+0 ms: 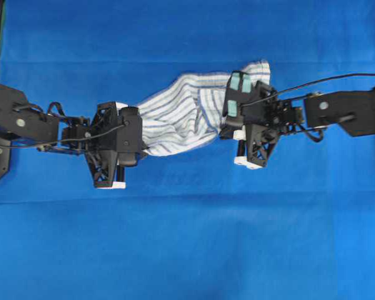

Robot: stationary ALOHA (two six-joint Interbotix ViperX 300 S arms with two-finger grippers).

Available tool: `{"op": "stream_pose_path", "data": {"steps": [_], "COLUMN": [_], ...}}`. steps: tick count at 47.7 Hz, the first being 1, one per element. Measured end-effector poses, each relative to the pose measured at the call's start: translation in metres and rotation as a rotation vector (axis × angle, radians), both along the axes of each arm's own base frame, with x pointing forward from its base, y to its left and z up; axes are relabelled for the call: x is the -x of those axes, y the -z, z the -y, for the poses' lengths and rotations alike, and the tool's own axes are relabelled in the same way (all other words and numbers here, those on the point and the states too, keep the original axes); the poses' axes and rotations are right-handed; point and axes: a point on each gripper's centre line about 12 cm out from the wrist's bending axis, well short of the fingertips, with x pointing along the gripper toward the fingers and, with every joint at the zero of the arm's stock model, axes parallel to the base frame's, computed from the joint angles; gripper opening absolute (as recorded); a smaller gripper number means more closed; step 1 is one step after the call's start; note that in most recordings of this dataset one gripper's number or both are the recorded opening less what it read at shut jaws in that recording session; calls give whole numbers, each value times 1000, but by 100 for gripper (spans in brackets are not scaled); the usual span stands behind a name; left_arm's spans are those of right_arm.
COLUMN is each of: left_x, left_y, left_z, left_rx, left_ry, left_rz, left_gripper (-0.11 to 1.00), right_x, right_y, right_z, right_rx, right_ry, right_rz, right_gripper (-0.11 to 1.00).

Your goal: Lift the towel with both arms.

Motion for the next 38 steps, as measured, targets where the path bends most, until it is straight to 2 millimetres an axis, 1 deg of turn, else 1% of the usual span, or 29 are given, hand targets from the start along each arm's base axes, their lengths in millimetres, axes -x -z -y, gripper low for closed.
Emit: {"op": "stream_pose_path", "data": {"steps": [5, 8, 20, 26, 29, 38], "left_x": [1, 2, 12, 17, 21, 29], "left_y": [-31, -53, -133, -176, -195, -241], "left_z": [-4, -8, -22, -31, -34, -46], "left_rx": [3, 8, 5, -2, -5, -17], "left_ry": [-12, -27, -69, -95, -106, -147], "left_rz": [32, 60, 218, 307, 342, 427], "left_gripper": [5, 5, 5, 5, 5, 5], "right_x": [6, 10, 25, 31, 34, 41], "right_y": [-32, -53, -129, -169, -193, -246], "right_z": [1, 3, 8, 12, 14, 19], "right_rx": [18, 28, 83, 125, 148, 226], "right_ry": [14, 24, 57, 68, 77, 84], "right_rz": [34, 59, 141, 196, 231, 289], "right_gripper": [2, 2, 2, 2, 2, 2]}}
